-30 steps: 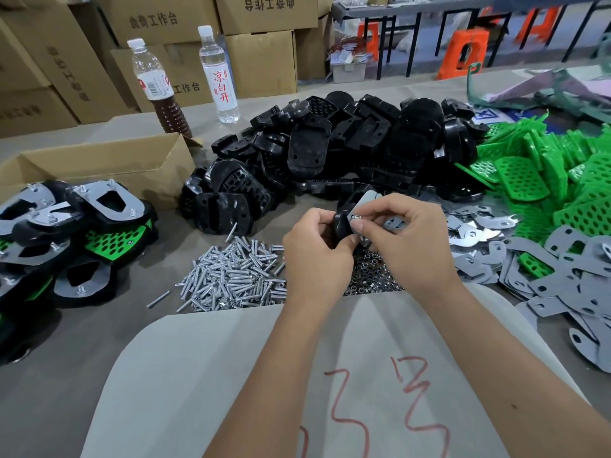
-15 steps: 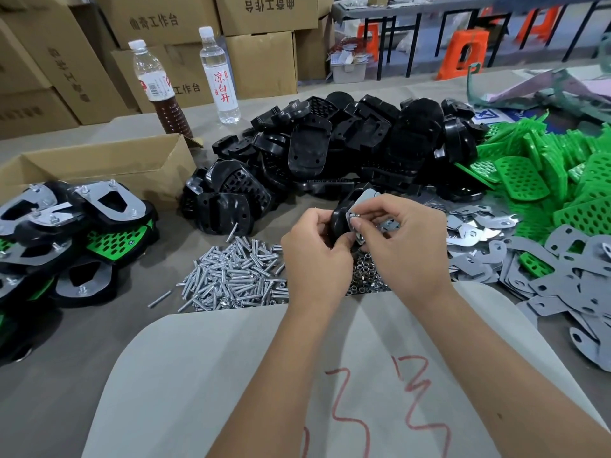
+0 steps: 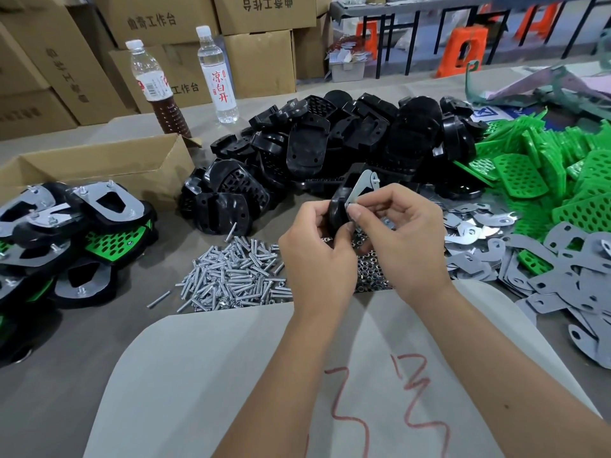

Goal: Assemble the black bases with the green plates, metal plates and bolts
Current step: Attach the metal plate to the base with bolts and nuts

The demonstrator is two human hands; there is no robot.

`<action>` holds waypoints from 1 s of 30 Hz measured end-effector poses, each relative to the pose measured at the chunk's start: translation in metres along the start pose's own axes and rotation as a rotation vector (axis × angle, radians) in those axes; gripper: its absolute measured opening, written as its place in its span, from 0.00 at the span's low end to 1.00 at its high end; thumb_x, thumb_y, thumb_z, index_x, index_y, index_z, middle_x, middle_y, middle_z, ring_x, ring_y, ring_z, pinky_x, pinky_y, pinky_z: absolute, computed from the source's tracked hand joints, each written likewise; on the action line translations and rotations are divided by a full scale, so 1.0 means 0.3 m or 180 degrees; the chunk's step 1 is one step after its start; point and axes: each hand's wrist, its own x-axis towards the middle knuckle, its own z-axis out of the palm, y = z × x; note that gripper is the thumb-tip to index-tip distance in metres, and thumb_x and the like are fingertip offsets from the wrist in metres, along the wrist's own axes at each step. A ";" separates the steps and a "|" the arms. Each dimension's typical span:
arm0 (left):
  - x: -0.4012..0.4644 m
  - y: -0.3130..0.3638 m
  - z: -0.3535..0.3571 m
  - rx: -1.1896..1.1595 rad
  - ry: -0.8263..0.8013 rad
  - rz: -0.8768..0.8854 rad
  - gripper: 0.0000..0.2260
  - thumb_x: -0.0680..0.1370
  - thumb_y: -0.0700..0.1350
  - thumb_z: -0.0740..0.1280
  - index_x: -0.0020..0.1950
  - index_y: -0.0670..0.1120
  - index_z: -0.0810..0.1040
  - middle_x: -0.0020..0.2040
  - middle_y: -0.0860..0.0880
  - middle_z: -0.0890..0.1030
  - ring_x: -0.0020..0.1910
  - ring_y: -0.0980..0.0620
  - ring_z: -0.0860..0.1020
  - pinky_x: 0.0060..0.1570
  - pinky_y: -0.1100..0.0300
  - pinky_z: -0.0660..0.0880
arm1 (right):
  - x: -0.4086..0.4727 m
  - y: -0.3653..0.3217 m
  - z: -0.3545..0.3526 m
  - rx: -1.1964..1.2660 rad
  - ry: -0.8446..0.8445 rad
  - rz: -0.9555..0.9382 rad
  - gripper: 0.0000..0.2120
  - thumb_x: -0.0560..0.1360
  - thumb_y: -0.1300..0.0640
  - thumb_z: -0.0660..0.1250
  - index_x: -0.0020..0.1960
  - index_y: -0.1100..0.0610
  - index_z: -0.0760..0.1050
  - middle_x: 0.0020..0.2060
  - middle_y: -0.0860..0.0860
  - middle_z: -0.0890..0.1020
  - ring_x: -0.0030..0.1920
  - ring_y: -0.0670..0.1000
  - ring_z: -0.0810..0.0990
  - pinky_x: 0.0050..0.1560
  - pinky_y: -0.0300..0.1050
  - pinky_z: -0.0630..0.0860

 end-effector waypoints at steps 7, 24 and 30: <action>-0.002 -0.003 0.000 0.0124 -0.0078 0.0114 0.09 0.74 0.37 0.75 0.50 0.49 0.81 0.41 0.56 0.85 0.43 0.56 0.84 0.46 0.49 0.81 | 0.018 -0.001 -0.034 -0.0143 -0.0200 -0.0019 0.06 0.75 0.64 0.76 0.43 0.55 0.83 0.37 0.51 0.84 0.36 0.48 0.81 0.27 0.40 0.77; 0.007 0.001 -0.007 0.0509 -0.0146 -0.0019 0.09 0.73 0.40 0.75 0.48 0.50 0.78 0.38 0.57 0.81 0.40 0.57 0.80 0.43 0.58 0.77 | 0.022 0.023 -0.019 -0.1910 -0.0721 -0.0771 0.17 0.83 0.61 0.65 0.36 0.62 0.70 0.31 0.50 0.72 0.36 0.52 0.70 0.38 0.42 0.65; 0.010 -0.004 -0.003 0.0425 -0.0232 -0.0318 0.15 0.73 0.40 0.78 0.45 0.57 0.75 0.39 0.55 0.84 0.40 0.55 0.83 0.43 0.57 0.79 | 0.017 0.028 -0.016 -0.1722 -0.0390 -0.0578 0.19 0.82 0.55 0.69 0.33 0.51 0.71 0.28 0.45 0.76 0.33 0.48 0.74 0.35 0.40 0.66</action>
